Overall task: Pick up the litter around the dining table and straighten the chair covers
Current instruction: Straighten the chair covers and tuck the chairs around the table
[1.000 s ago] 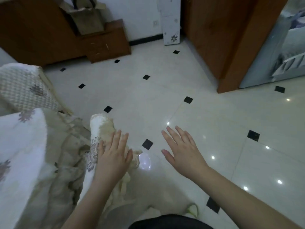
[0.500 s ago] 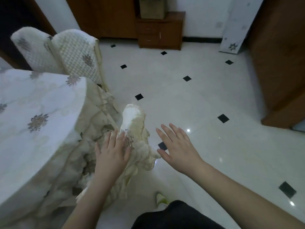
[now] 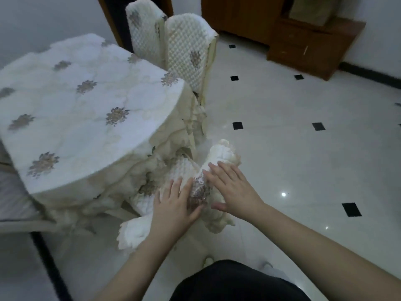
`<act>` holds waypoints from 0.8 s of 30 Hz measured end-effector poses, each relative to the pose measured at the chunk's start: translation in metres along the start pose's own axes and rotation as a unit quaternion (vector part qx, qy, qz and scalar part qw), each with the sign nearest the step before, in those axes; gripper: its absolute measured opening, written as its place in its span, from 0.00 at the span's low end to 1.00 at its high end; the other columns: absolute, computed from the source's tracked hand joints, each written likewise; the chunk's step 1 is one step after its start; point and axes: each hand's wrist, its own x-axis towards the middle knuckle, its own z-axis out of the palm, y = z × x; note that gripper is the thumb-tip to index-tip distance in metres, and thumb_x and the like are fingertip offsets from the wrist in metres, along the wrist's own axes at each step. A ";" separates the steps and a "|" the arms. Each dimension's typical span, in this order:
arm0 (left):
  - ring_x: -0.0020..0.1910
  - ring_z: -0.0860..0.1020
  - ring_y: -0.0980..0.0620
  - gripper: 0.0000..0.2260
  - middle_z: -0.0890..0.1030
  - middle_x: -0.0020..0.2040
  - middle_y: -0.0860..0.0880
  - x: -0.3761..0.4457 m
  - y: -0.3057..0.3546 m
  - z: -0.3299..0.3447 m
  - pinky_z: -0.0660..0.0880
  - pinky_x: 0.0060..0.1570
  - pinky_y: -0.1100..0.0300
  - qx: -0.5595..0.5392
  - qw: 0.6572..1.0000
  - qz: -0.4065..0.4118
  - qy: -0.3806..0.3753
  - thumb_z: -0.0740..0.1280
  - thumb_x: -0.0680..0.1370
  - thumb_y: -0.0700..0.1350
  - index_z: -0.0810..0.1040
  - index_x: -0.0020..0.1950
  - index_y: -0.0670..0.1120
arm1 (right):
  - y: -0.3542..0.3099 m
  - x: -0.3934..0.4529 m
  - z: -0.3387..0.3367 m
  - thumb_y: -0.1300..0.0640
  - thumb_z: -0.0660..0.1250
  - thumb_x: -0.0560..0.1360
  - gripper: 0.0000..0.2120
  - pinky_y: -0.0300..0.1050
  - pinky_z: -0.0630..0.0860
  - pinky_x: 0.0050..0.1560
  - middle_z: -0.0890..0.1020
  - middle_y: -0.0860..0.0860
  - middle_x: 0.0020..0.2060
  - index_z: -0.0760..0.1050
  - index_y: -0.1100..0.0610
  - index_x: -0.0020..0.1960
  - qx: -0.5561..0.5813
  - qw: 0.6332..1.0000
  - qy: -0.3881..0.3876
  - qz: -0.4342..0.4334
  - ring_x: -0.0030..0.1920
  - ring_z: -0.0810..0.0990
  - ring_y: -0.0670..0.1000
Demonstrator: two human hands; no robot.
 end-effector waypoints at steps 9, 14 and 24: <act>0.67 0.69 0.41 0.43 0.73 0.66 0.45 -0.019 0.051 0.028 0.63 0.61 0.32 0.084 0.973 -0.214 0.028 0.71 0.62 0.68 0.65 0.72 0.51 | 0.038 0.027 0.026 0.36 0.76 0.58 0.57 0.60 0.45 0.74 0.60 0.55 0.75 0.51 0.51 0.78 -0.004 0.990 -0.006 -0.143 0.76 0.55 0.57; 0.60 0.73 0.42 0.39 0.75 0.60 0.45 -0.010 0.063 0.036 0.59 0.62 0.31 0.103 0.952 -0.280 0.071 0.71 0.62 0.67 0.69 0.68 0.51 | 0.046 0.043 0.038 0.39 0.78 0.57 0.53 0.65 0.48 0.72 0.68 0.56 0.68 0.56 0.50 0.75 0.016 0.985 0.031 -0.170 0.72 0.61 0.58; 0.43 0.76 0.44 0.24 0.77 0.44 0.47 -0.002 0.051 0.037 0.70 0.47 0.48 0.134 0.942 -0.293 0.093 0.76 0.61 0.55 0.76 0.53 0.49 | 0.037 0.083 0.028 0.49 0.79 0.59 0.23 0.51 0.69 0.48 0.76 0.55 0.44 0.76 0.58 0.48 0.011 0.985 0.055 -0.166 0.45 0.75 0.58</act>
